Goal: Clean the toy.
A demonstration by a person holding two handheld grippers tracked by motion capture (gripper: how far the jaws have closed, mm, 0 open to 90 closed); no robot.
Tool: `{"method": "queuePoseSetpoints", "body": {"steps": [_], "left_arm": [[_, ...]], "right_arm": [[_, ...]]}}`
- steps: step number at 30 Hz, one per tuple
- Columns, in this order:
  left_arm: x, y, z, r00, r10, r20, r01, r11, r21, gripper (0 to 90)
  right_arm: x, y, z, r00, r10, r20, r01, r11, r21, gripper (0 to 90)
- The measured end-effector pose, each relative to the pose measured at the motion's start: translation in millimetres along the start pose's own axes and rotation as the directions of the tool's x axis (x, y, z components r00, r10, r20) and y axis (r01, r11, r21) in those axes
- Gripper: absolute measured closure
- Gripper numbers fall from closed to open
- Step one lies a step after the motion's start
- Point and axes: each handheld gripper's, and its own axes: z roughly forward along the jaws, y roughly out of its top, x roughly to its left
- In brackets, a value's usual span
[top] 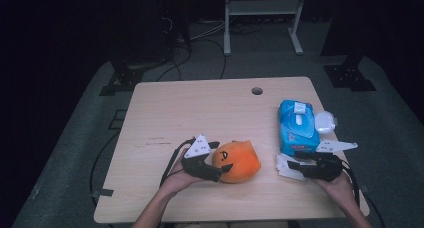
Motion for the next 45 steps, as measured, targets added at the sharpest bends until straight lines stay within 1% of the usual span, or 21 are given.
{"method": "queuePoseSetpoints", "body": {"steps": [3,5,8,10,11,15,20,24,26,36,42,45], "left_arm": [[2.3,-0.6,-2.7,0.9999,-0.015,-0.002,0.015,0.9999,-0.003,14.0],[3.9,-1.5,-5.1,0.9999,-0.013,-0.007,0.014,0.9999,0.007,13.7],[5.2,-3.3,-9.2,0.9996,-0.024,-0.015,0.024,0.9997,0.009,13.2],[6.0,-4.0,-10.9,0.9996,-0.021,-0.019,0.021,0.9997,0.012,13.1],[7.0,-5.6,-14.4,0.9993,-0.028,-0.025,0.029,0.9995,0.012,13.0],[8.9,-8.3,-21.0,0.9987,-0.036,-0.036,0.037,0.9992,0.016,13.0],[11.0,-10.9,-26.1,0.9982,-0.039,-0.045,0.04,0.999,0.02,13.0],[13.9,-14.3,-31.2,0.9969,-0.05,-0.06,0.051,0.9985,0.021,13.0],[15.7,-16.9,-34.7,0.9956,-0.064,-0.069,0.065,0.9977,0.021,13.0],[19.7,-23.3,-44.7,0.9932,-0.077,-0.087,0.08,0.9964,0.029,13.0],[22.5,-29.0,-50.4,0.991,-0.09,-0.099,0.094,0.9951,0.033,13.0],[24.2,-33.7,-55.0,0.9887,-0.103,-0.11,0.107,0.9937,0.034,13.0]], "right_arm": [[-0.9,-0.1,0.2,1.0,0.001,0.001,-0.001,1.0,-0.002,43.2],[-0.9,-0.2,0.1,1.0,0.001,0.002,-0.001,1.0,0.0,43.0],[-1.2,0.0,-0.5,1.0,0.001,0.002,-0.001,1.0,-0.004,42.8],[-1.2,0.0,-0.6,1.0,0.001,0.003,0.0,1.0,-0.005,42.8],[-1.1,0.2,-0.5,1.0,-0.005,0.004,0.005,1.0,-0.006,42.7],[0.1,0.5,-0.4,1.0,-0.009,0.003,0.009,1.0,-0.003,42.7],[0.6,0.4,0.0,1.0,-0.009,0.003,0.009,1.0,-0.002,42.7],[1.0,0.8,-0.4,1.0,-0.008,0.004,0.008,1.0,-0.004,42.8],[0.8,0.6,-0.3,1.0,-0.009,0.004,0.009,1.0,-0.004,42.8],[1.0,1.0,-0.5,0.9999,-0.007,0.008,0.007,1.0,-0.011,41.8],[0.2,0.7,-0.4,0.9999,-0.007,0.009,0.007,1.0,-0.008,41.0],[0.0,0.3,0.0,0.9999,-0.009,0.011,0.009,1.0,-0.006,40.3]]}}
